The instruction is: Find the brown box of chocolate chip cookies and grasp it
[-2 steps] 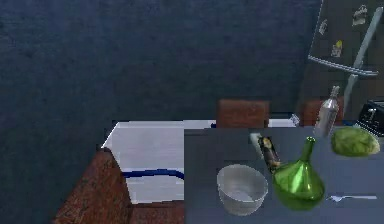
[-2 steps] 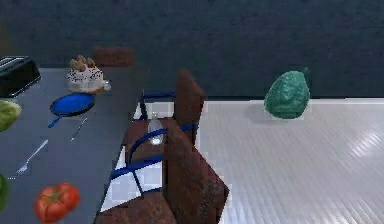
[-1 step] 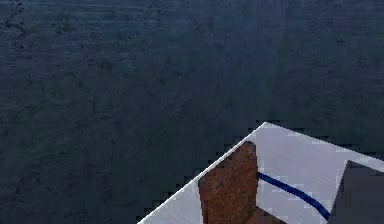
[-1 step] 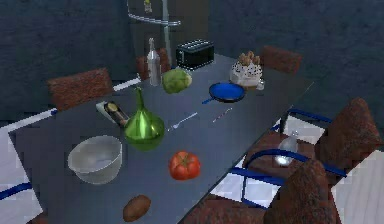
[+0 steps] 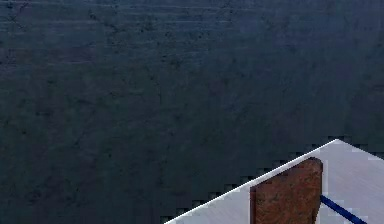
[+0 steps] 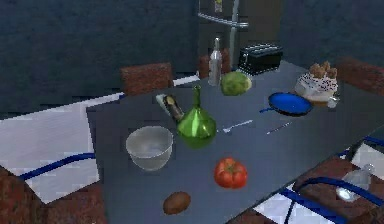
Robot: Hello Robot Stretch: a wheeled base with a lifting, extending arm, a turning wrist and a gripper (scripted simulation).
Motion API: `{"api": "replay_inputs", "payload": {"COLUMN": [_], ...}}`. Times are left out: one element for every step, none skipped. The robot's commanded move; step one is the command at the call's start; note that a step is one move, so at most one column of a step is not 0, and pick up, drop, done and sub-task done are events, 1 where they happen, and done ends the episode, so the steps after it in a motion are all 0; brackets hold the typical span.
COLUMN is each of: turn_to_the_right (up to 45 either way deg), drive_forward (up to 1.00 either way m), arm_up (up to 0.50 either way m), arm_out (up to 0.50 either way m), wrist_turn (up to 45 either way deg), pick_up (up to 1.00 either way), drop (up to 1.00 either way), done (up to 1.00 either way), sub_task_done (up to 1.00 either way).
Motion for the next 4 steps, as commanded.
{"api": "replay_inputs", "payload": {"turn_to_the_right": [0.0,18.0,45.0,45.0], "drive_forward": [0.45,0.0,0.0,0.0], "arm_up": [0.0,0.0,0.0,0.0], "arm_out": [0.0,0.0,0.0,0.0], "wrist_turn": [0.0,0.0,0.0,0.0], "pick_up": [0.0,0.0,0.0,0.0], "drop": [0.0,0.0,0.0,0.0], "done": [0.0,0.0,0.0,0.0], "sub_task_done": [0.0,0.0,0.0,0.0]}}
